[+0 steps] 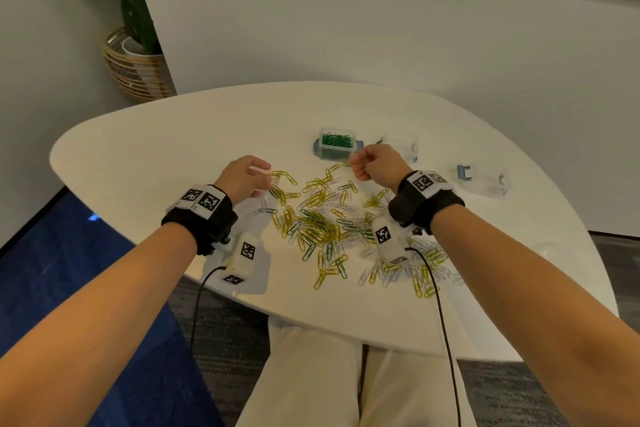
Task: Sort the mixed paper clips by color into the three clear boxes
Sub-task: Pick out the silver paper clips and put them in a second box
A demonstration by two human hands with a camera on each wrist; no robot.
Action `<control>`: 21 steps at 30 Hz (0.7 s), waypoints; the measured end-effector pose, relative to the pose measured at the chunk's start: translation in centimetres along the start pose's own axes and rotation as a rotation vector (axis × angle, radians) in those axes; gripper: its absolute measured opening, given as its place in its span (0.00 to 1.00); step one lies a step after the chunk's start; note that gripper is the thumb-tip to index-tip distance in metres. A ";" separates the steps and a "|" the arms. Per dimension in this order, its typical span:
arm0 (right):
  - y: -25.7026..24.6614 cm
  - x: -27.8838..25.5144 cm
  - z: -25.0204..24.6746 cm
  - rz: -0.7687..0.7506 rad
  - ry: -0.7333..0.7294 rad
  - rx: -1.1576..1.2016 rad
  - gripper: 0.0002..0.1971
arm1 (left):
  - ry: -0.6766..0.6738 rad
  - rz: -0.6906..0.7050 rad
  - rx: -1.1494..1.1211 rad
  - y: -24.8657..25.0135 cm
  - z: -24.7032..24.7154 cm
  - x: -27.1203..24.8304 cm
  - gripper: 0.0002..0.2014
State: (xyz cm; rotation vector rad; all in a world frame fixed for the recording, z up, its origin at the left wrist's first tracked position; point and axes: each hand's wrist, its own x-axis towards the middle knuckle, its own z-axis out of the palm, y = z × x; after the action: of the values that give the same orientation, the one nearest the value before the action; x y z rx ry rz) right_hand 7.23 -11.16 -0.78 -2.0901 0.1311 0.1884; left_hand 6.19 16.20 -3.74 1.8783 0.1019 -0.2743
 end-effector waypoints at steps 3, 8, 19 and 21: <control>0.4 0.2 0.4 -0.142 -0.060 -0.477 0.13 | 0.029 -0.005 0.359 -0.1 -0.8 0.2 0.12; 1.4 0.6 2.8 -0.204 -0.143 -0.851 0.07 | -0.119 0.004 0.783 0.2 -0.6 -1.6 0.09; 1.1 -1.2 2.2 -0.071 -0.142 -0.177 0.05 | -0.151 0.157 0.883 0.6 1.4 -1.8 0.10; 0.6 -1.7 3.2 0.142 -0.217 0.451 0.10 | -0.181 0.201 0.936 0.8 1.8 -1.8 0.10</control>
State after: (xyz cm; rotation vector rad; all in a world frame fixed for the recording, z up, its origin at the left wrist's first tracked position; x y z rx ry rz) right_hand 5.20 -8.70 -2.55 -1.6007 0.1735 0.4288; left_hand 4.30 14.35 -3.14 2.7483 -0.4049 -0.3898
